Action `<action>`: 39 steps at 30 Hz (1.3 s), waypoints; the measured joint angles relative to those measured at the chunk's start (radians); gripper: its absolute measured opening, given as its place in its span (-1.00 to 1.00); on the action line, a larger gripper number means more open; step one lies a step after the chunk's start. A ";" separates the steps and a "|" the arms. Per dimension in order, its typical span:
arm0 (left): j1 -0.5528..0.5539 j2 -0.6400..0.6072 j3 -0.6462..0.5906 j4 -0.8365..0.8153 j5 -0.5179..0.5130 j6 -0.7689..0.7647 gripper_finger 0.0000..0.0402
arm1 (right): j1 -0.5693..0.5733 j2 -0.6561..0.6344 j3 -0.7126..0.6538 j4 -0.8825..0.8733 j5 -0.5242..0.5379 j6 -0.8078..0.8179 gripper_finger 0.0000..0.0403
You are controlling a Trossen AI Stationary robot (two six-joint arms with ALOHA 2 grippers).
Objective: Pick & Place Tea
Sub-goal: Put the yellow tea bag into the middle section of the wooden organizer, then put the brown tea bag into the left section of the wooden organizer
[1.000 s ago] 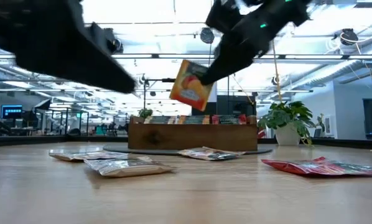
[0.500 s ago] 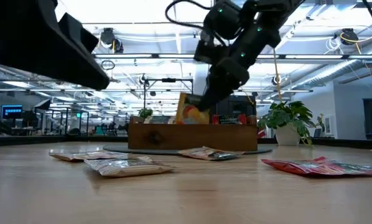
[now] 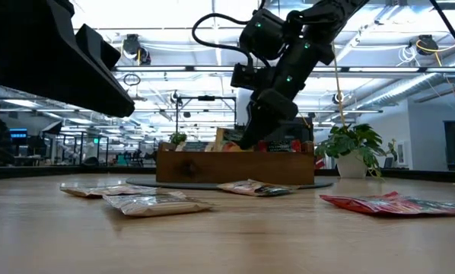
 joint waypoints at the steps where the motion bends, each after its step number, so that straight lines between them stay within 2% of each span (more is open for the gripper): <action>1: 0.000 0.000 0.000 -0.003 0.000 0.000 -0.87 | -0.001 0.000 0.000 0.002 0.001 -0.008 -0.82; 8: 0.000 0.000 0.000 -0.005 0.000 -0.013 -0.87 | 0.000 -0.020 -0.001 0.055 0.002 0.020 -0.42; 14: -0.001 -0.006 0.000 -0.031 0.000 -0.064 -0.87 | 0.007 -0.122 -0.001 0.057 -0.001 0.099 -0.17; 17: -0.001 -0.032 0.000 -0.145 -0.009 -0.175 -0.87 | 0.044 -0.162 -0.011 0.076 -0.039 0.121 -0.10; 21: -0.010 -0.055 0.000 -0.358 -0.013 -0.427 -0.87 | 0.132 -0.157 -0.078 0.218 -0.195 0.124 -0.07; 24: -0.020 -0.055 0.000 -0.432 -0.042 -0.536 -0.87 | 0.203 -0.098 -0.157 0.476 -0.265 0.176 -0.11; 29: 0.001 -0.052 0.000 -0.442 -0.064 -0.538 -0.87 | 0.274 0.067 -0.187 0.781 -0.271 0.233 -0.20; 34: 0.018 -0.052 0.001 -0.547 -0.037 -0.643 -0.87 | 0.281 0.217 -0.106 0.837 -0.267 0.296 -0.26; 39: 0.018 -0.051 -0.009 -0.615 -0.037 -0.746 -0.87 | 0.244 0.290 -0.077 0.846 -0.264 0.416 -0.24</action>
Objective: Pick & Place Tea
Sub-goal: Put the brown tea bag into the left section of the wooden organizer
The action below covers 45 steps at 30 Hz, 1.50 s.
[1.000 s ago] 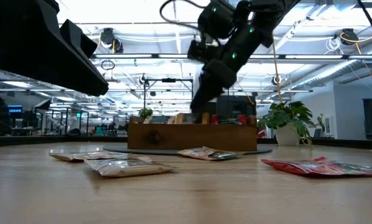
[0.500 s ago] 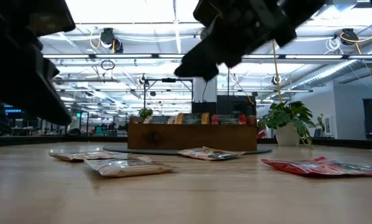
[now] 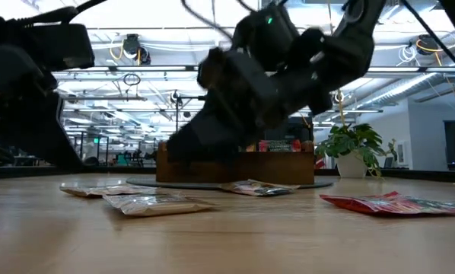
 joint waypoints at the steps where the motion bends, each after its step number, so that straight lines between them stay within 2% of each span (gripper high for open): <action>1: 0.000 0.000 -0.007 0.003 0.000 -0.003 -0.87 | -0.009 0.008 0.000 -0.001 0.000 0.026 -0.23; 6: 0.003 0.000 -0.067 0.091 0.023 -0.001 -0.87 | -0.041 0.033 0.000 0.006 -0.055 0.149 -0.19; 16: 0.045 0.000 -0.148 0.337 0.025 0.125 -0.87 | -0.027 0.034 0.001 -0.013 -0.076 0.174 -0.19; 21: 0.067 0.039 -0.153 0.376 0.030 0.144 -0.87 | -0.027 0.034 0.001 -0.032 -0.017 0.176 -0.20; 27: 0.092 0.123 -0.149 0.533 0.026 0.254 -0.87 | -0.028 0.034 0.001 -0.047 0.011 0.176 -0.20; 31: 0.107 0.134 -0.149 0.560 0.065 0.272 -0.87 | -0.030 0.034 0.001 -0.064 0.073 0.173 -0.20; 36: 0.107 0.135 -0.150 0.563 0.067 0.281 -0.87 | -0.032 0.034 0.001 -0.062 0.080 0.152 -0.21; 40: 0.106 0.137 -0.152 0.579 0.065 0.302 -0.87 | -0.020 0.034 0.001 -0.063 0.081 0.107 -0.30; 45: 0.106 0.138 -0.153 0.593 0.064 0.309 -0.87 | 0.000 0.034 0.001 -0.061 0.081 0.056 -0.60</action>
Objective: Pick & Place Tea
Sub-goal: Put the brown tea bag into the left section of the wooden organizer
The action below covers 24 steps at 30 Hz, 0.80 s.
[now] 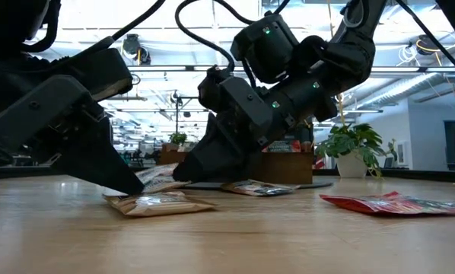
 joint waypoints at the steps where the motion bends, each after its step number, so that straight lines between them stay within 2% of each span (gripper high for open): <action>1: 0.000 0.000 0.000 0.001 0.000 0.000 -0.87 | 0.002 0.000 0.000 0.001 0.000 -0.005 -0.68; 5: -0.001 -0.003 0.000 0.012 -0.001 0.002 -0.87 | 0.007 -0.002 0.000 0.018 -0.001 -0.051 -0.96; 13: -0.070 -0.135 -0.006 0.049 0.057 0.108 -0.87 | 0.051 -0.085 0.000 -0.019 0.003 -0.200 -0.99; 17: -0.135 -0.216 -0.004 0.081 -0.004 0.181 -0.87 | 0.089 -0.165 0.000 -0.126 0.077 -0.311 -0.99; 21: -0.189 -0.273 -0.003 0.161 -0.108 0.296 -0.87 | 0.156 -0.230 0.000 -0.259 0.216 -0.402 -0.99; 24: -0.203 -0.283 -0.003 0.232 -0.184 0.384 -0.87 | 0.209 -0.251 -0.026 -0.292 0.299 -0.443 -1.00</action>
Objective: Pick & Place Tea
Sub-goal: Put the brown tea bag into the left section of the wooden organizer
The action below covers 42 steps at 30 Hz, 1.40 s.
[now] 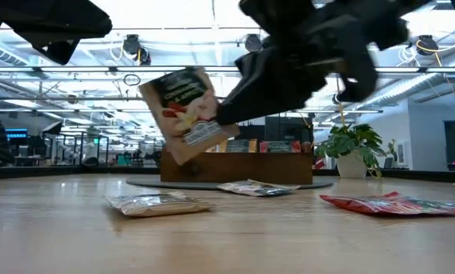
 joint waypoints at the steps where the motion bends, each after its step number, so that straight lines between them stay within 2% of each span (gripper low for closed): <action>1: -0.001 0.000 0.000 0.010 -0.013 0.020 -0.87 | 0.014 -0.006 -0.018 0.021 0.011 -0.010 -1.00; 6: 0.035 0.010 0.000 0.018 -0.024 0.001 -0.87 | 0.048 -0.022 -0.148 0.237 0.020 0.009 -1.00; 9: 0.077 0.015 0.000 0.016 -0.039 0.022 -0.87 | 0.046 -0.021 -0.227 0.355 0.083 0.011 -1.00; 12: 0.124 0.014 0.001 0.000 -0.034 0.032 -0.84 | 0.045 -0.022 -0.294 0.457 0.194 0.009 -1.00; 15: 0.160 0.014 0.001 -0.009 -0.031 0.043 -0.72 | 0.041 -0.021 -0.341 0.541 0.222 0.000 -1.00; 19: 0.214 0.014 0.001 -0.029 0.067 0.056 -0.44 | 0.030 -0.021 -0.354 0.554 0.210 0.009 -1.00; 22: 0.261 0.014 0.001 -0.055 0.146 0.058 -0.23 | 0.013 -0.021 -0.353 0.553 0.119 0.014 -1.00; 26: 0.309 0.014 0.001 -0.097 0.224 0.059 -0.06 | 0.003 -0.021 -0.353 0.537 0.089 0.016 -1.00; 32: 0.351 0.014 0.002 -0.094 0.321 0.058 0.05 | 0.003 -0.020 -0.353 0.549 0.094 0.038 -1.00; 42: 0.357 0.013 0.003 -0.007 0.344 0.076 0.07 | -0.016 -0.020 -0.353 0.553 0.093 0.065 -1.00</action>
